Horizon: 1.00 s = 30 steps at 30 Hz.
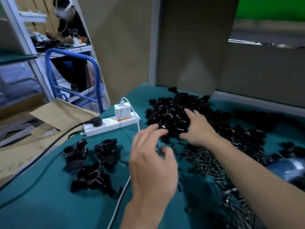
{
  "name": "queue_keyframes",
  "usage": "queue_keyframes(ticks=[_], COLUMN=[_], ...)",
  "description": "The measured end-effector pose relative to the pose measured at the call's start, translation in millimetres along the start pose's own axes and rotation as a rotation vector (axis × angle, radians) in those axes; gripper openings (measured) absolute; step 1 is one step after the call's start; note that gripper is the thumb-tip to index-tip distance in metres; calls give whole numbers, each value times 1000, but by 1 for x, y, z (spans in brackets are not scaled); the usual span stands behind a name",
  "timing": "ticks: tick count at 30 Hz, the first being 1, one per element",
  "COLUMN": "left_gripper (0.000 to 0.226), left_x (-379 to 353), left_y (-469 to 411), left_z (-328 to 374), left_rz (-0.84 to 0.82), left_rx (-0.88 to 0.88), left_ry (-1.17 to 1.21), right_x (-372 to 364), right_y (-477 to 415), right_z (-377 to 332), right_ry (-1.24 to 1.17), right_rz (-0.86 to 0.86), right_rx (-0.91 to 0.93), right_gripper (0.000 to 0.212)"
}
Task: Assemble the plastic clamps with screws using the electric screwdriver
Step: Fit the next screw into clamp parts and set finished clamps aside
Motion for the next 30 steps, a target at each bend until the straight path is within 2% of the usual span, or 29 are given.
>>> queue_keyframes(ticks=[3, 6, 8, 11, 15, 20, 22, 24, 25, 27, 29, 30], left_gripper=[44, 52, 61, 74, 72, 65, 61, 61, 62, 66, 65, 59], left_x=[-74, -114, -131, -149, -157, -149, -141, -137, -138, -152, -171, -177], left_y=[-7, -23, -32, -32, -28, -29, -31, -28, -25, -8, 21, 34], left_z=[-2, -28, -43, -52, -53, -44, -33, -13, -4, 9, 25, 32], left_rz=[-248, -316, -375, -460, -484, -444, -392, -379, -413, -594, -836, -907], left_rx=[123, 237, 215, 129, 80, 86, 42, -17, -12, 97, 213, 225], left_ry=[159, 122, 8, -166, -227, -196, -187, -128, -44, 253, 561, 640], right_x=[-6, -11, -8, 0, 16, 58, 65, 58, 52, 38, 29, 25], right_y=[-30, -50, -58, -61, -52, -12, 14, 42, 57, 87, 117, 130], right_z=[6, 9, 8, 1, 5, 56, 78, 95, 99, 106, 113, 116], right_ry=[58, 86, 88, 101, 20, -338, -632, -979, -1132, -1322, -1367, -1374], right_rz=[0, -10, 9, 85, 174, 448, 529, 530, 506, 439, 393, 381], right_rx=[14, 32, 42, 98, 137, -73, -141, -157, -136, -83, -42, -22], right_gripper=[111, 108, 93, 54, 27, 27, 28, 32, 36, 40, 39, 36])
Point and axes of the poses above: each hand's wrist, its own y-axis away from the middle knuckle, its own x-axis out of the back of the hand, z = x × y, the point moved 9 cm from there along -y, towards the middle knuckle, and after that the axes turned 7 degrees about y, right-handed, at the moved point
